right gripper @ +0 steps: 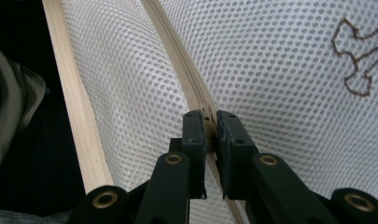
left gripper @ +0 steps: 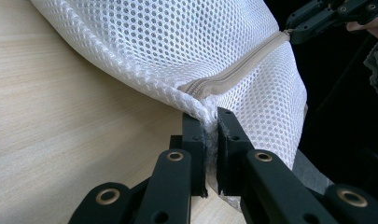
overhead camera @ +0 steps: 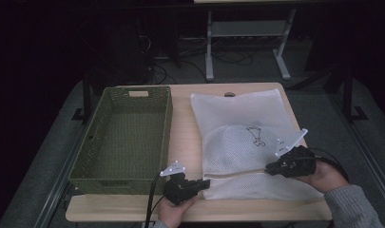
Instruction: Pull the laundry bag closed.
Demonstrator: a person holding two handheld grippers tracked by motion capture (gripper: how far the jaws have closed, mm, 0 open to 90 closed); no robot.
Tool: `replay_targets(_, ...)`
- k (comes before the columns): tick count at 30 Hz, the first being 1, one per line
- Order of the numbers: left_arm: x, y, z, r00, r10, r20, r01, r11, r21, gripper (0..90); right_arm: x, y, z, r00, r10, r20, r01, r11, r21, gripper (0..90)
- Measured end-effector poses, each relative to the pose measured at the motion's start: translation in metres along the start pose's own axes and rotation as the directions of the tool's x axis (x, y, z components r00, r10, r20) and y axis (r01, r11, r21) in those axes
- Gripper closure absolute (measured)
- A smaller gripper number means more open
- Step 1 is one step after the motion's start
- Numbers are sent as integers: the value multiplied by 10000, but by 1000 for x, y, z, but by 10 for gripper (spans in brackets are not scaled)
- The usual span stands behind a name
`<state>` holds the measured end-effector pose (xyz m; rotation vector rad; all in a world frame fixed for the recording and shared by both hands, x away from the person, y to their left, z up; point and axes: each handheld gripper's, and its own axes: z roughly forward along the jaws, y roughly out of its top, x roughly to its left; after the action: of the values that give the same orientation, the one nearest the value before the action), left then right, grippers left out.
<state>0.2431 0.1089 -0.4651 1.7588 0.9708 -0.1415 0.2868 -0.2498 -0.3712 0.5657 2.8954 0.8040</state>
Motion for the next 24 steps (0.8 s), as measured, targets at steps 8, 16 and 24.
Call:
replay_targets(8, -1, 0, 0, 10000, 41, -18, -41, 10000, 2, 841, -3, -10, -7, 9998, 160, 129, -160, 9999, 51, 815)
replay_targets(16, -2, -1, 0, 10000, -1, -24, 1, 10000, 7, 842, -5, -15, -8, 9998, 152, 145, -152, 9999, 56, 814)
replay_targets(24, -1, -1, 0, 10000, -31, -3, 31, 10000, 5, 843, -8, -20, -9, 9995, 259, 170, -262, 9996, 132, 813)
